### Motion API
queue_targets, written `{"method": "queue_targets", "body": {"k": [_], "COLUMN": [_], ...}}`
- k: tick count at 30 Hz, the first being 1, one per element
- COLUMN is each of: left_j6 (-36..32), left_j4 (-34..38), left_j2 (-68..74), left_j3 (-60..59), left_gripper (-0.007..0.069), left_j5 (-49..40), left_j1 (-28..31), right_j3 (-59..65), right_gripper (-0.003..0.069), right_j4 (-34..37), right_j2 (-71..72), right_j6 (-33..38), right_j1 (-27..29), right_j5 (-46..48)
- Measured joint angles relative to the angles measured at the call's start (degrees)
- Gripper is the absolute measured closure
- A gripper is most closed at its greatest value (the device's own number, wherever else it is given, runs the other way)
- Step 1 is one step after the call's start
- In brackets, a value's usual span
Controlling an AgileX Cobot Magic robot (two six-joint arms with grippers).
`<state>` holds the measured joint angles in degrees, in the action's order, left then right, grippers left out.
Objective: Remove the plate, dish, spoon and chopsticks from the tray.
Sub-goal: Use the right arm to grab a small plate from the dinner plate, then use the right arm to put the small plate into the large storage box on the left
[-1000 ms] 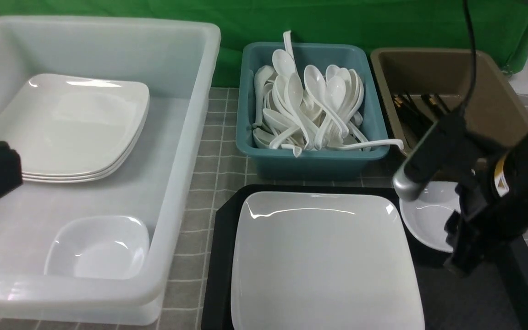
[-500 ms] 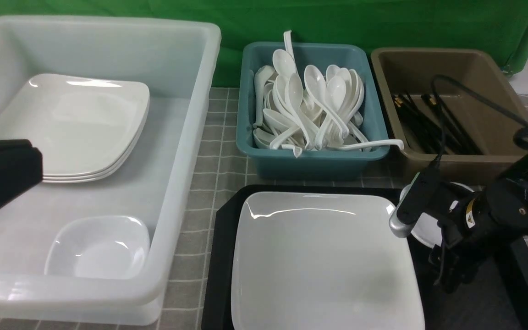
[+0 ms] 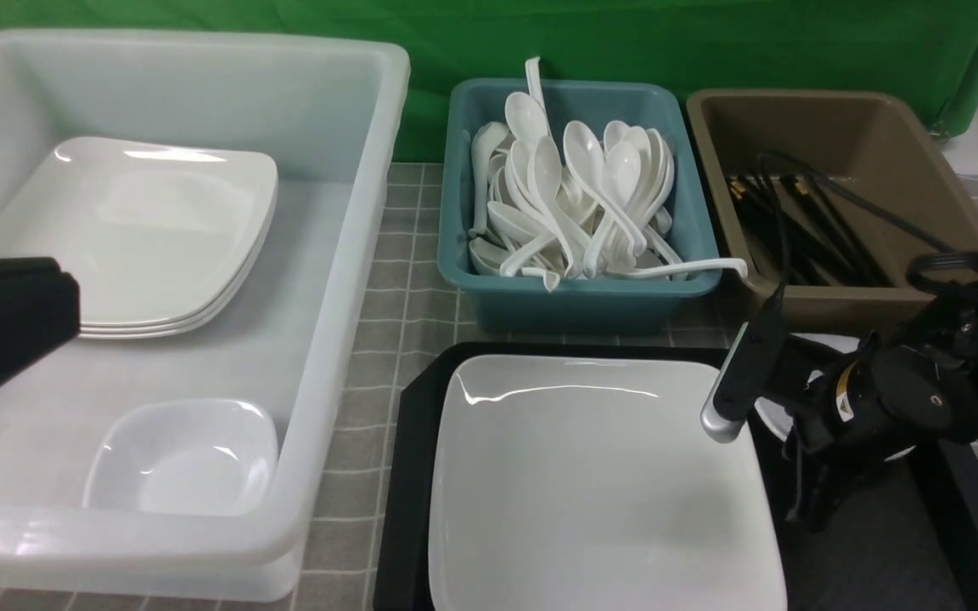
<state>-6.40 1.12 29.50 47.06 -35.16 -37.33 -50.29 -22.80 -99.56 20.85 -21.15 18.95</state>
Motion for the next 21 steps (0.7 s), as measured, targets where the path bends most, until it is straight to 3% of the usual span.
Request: {"method": "queue_targets", "body": {"k": [5, 8, 17, 21], "left_j6": [0.0, -0.3, -0.9, -0.3], "left_j4": [0.0, 0.0, 0.0, -1.7], "left_j2": [0.0, 0.0, 0.0, 0.0], "left_j3": [0.0, 0.0, 0.0, 0.0], "left_gripper": [0.062, 0.062, 0.062, 0.062], "left_j5": [-0.4, -0.4, -0.4, -1.8], "left_j1": [0.0, 0.0, 0.0, 0.0], "right_j3": [0.0, 0.1, -12.7, -22.1], "right_gripper": [0.0489, 0.0594, 0.0597, 0.0597], "right_j4": [0.1, 1.4, 3.4, 6.4], "right_j2": [2.8, 10.3, 25.3, 25.5], "right_j6": [-0.8, -5.2, -21.4, -23.3], "right_j1": [-2.6, -7.2, -17.7, -24.5], "right_j5": [5.9, 12.5, 30.0, 33.2]}}
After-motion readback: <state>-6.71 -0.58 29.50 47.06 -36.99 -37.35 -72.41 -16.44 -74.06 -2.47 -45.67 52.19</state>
